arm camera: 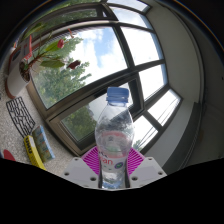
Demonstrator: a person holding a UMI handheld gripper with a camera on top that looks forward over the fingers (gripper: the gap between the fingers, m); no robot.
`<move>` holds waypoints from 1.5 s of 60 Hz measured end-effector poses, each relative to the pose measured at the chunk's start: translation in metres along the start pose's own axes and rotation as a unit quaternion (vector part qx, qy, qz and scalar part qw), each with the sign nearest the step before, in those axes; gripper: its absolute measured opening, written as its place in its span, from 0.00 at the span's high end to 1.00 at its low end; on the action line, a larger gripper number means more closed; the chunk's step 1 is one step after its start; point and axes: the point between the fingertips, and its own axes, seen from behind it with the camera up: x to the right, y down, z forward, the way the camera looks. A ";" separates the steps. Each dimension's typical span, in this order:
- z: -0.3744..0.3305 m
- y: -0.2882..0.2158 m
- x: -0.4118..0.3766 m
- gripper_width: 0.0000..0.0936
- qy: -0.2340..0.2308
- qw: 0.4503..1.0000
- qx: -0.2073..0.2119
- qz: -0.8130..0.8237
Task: Pour water
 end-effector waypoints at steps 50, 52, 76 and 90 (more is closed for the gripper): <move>-0.084 -0.189 -0.170 0.68 -0.057 0.789 0.348 -0.503; -0.077 -0.196 -0.156 0.68 -0.061 0.813 0.342 -0.468; -0.041 -0.165 -0.045 0.68 -0.228 0.907 0.101 0.340; -0.063 -0.059 -0.177 0.68 -0.339 0.830 -0.033 0.442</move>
